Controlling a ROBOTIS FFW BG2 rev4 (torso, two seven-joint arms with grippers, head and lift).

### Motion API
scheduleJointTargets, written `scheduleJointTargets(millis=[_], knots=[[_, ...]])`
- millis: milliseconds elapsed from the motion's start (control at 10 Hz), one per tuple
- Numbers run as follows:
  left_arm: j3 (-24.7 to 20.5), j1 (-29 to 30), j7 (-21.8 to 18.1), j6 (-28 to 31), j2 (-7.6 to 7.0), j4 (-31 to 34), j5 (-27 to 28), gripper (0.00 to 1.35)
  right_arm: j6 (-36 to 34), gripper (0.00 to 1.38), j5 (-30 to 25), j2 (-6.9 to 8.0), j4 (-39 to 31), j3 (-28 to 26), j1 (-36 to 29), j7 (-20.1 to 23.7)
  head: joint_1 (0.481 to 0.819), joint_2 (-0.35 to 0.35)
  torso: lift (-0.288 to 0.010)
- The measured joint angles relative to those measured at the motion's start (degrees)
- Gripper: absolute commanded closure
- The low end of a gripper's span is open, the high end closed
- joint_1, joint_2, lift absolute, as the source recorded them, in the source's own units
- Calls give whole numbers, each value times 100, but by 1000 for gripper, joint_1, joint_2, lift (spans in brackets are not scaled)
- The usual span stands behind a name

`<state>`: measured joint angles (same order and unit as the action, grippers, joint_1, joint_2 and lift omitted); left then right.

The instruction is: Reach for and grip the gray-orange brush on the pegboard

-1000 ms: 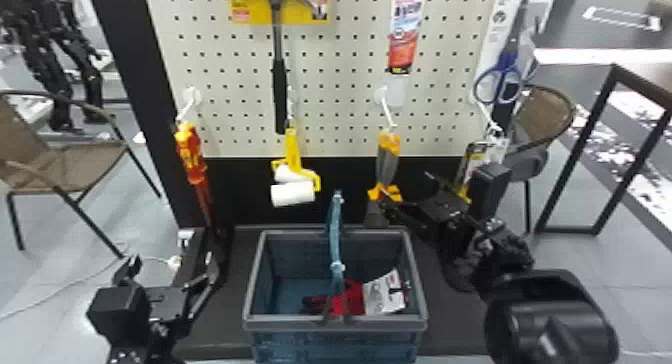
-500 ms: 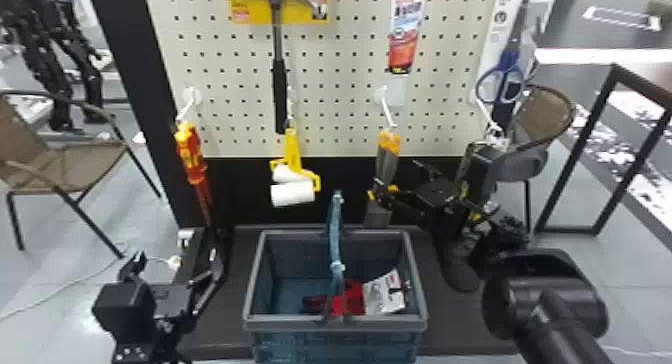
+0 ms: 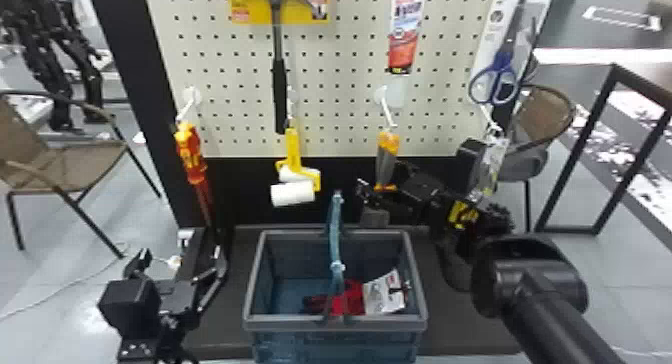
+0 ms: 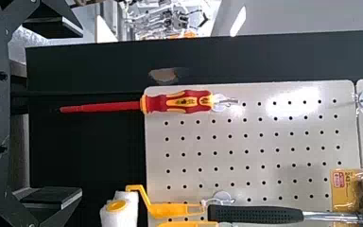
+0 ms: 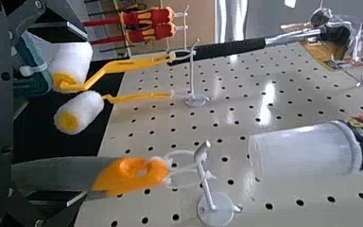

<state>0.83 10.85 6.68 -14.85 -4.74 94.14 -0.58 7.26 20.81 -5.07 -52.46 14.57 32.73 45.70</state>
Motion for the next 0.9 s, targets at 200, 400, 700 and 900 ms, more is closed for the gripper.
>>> scheduleJointTargets(millis=[200,400,700,900], knots=[[28,-38,-8,-8,0,-36,-4,124,64,160,94,27,303,121,181,166,549,0,-100],[48,-47,-9,-4,-1,-52,-11,124,74,237,130,48,524,141,272,257,549,0,-100],[49,-39,-9,-8,-7,-53,-23,124,208,1200,54,48,746,107,320,209,549,0,-100],[49,-31,-9,-9,-9,-53,-36,122,291,1200,99,28,897,65,322,189,549,0,-100]])
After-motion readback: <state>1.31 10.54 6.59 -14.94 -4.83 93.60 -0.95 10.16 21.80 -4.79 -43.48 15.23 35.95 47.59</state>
